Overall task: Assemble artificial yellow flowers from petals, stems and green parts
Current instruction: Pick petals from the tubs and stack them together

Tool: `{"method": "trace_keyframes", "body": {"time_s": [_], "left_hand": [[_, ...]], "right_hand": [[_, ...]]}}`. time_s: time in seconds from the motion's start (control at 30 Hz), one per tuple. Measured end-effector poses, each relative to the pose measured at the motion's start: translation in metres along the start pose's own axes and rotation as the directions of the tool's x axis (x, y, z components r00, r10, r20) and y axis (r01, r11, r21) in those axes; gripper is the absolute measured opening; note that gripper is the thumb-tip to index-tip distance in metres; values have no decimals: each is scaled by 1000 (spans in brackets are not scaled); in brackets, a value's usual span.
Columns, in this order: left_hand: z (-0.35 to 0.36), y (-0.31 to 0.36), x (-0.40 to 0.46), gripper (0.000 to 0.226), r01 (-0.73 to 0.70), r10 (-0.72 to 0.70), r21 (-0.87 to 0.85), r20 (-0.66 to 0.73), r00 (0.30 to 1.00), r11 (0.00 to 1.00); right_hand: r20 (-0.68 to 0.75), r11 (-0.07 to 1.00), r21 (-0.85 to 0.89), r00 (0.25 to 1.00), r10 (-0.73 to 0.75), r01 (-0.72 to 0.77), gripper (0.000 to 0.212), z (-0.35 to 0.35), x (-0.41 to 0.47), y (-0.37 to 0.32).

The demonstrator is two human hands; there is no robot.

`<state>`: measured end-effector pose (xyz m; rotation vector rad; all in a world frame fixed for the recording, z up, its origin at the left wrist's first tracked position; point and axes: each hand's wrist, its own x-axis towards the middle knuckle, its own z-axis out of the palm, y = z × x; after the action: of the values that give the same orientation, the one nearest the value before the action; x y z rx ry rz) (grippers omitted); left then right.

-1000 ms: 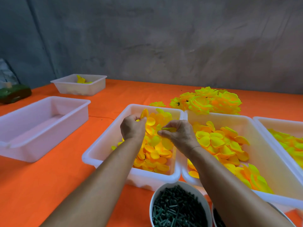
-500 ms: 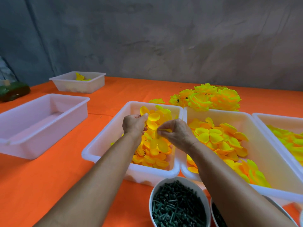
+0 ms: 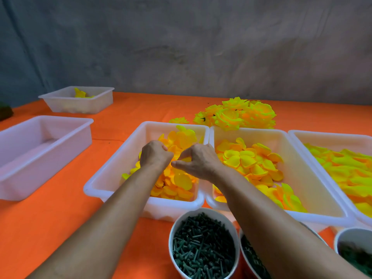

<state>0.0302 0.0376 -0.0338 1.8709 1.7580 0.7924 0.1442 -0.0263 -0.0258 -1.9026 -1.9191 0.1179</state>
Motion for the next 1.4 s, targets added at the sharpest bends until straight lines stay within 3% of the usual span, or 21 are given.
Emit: {"method": "trace_keyframes", "body": {"time_s": [0.23, 0.43, 0.6, 0.7, 0.83, 1.0, 1.13, 1.2, 1.23, 1.3, 1.4], "left_hand": [[0, -1, -7, 28, -108, 111, 215, -2, 994, 971], [-2, 0, -13, 30, -156, 155, 230, 24, 988, 960], [-1, 9, -9, 39, -210, 184, 262, 120, 976, 942], [0, 19, -11, 43, -224, 203, 322, 99, 974, 920], [-3, 51, -19, 39, -361, 377, 286, -1, 926, 888], [19, 96, -44, 30, -613, 615, 104, 18, 789, 783], [48, 98, -55, 23, -635, 635, 61, 20, 772, 770], [56, 93, -56, 20, -624, 624, 4, 18, 781, 781], [58, 92, -56, 18, -618, 618, -24, 10, 786, 786], [60, 90, -53, 16, -596, 596, -76, -25, 803, 799], [59, 88, -52, 15, -537, 534, -167, -67, 843, 827]], "right_hand": [[129, 999, -27, 991, -31, 35, 50, -22, -1, -8], [91, 984, 173, 996, 18, -33, 25, -79, -17, 20], [40, 983, 147, 994, 104, -109, 17, -104, -40, 66], [119, 982, 70, 978, 169, -178, 22, -108, -57, 97], [275, 975, 71, 944, 184, -211, 32, -99, -74, 115], [311, 998, 17, 949, 52, -60, 40, -80, -75, 112], [316, 996, -48, 947, -61, 80, 30, -63, -78, 116], [227, 998, 60, 974, -26, 12, 26, -60, -79, 121], [165, 977, 200, 986, 37, -70, 25, -61, -79, 123], [81, 835, 518, 982, 168, -186, 21, -64, -80, 126], [59, 699, 687, 974, 218, -198, 9, -68, -79, 125]]}}
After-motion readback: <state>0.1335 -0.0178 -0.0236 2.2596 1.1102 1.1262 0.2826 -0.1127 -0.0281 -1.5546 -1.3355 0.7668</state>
